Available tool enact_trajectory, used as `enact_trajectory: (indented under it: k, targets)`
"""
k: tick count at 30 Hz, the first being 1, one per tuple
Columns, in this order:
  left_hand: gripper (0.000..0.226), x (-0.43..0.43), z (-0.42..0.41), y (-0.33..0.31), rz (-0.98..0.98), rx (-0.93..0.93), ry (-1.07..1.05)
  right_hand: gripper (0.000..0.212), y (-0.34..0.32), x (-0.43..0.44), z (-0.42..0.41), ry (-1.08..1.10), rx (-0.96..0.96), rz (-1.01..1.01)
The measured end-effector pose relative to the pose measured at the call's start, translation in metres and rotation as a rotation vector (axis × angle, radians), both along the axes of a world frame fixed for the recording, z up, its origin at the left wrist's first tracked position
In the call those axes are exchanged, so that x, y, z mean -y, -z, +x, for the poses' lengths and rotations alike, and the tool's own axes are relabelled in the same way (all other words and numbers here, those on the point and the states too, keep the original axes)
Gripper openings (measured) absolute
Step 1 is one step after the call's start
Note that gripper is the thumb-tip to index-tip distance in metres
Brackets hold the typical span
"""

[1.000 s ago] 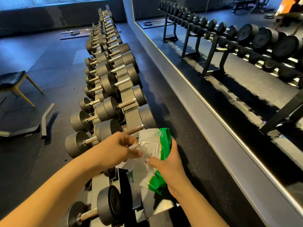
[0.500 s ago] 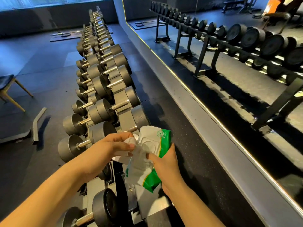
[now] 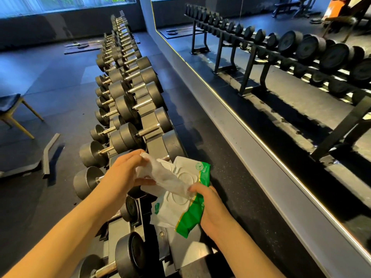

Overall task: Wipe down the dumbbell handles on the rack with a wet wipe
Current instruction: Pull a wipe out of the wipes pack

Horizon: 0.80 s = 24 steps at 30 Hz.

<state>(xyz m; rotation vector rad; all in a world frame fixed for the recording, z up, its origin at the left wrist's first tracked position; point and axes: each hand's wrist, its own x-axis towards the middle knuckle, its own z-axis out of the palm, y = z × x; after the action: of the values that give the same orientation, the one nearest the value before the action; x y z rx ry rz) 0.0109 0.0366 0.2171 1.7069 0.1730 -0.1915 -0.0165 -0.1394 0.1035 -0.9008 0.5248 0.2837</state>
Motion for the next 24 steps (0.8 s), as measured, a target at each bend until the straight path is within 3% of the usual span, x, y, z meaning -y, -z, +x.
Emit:
enact_trajectory:
  k: [4, 7, 13, 17, 20, 24]
  targets:
    - [0.019, 0.002, -0.006, -0.009, -0.001, 0.042, 0.056, 0.044, -0.002, -0.007, -0.004, -0.076, 0.092, -0.058]
    - [0.019, 0.003, -0.01, -0.019, -0.037, 0.08, 0.083, 0.057, 0.0, -0.011, -0.004, -0.108, 0.105, -0.195]
    - [0.027, 0.012, -0.015, -0.027, -0.098, 0.216, -0.117, 0.07, 0.003, -0.011, 0.002, -0.07, 0.039, -0.327]
    - [0.007, -0.002, -0.009, -0.019, -0.106, 0.284, -0.11, 0.088, 0.003, -0.014, 0.004, -0.054, 0.022, -0.347]
    - [0.015, -0.007, -0.006, -0.022, -0.106, 0.384, 0.011, 0.088, 0.004, -0.015, 0.005, -0.052, 0.038, -0.439]
    - [0.015, -0.015, 0.0, -0.039, -0.088, 0.48, -0.025, 0.08, 0.01, -0.008, 0.004, -0.019, 0.01, -0.437]
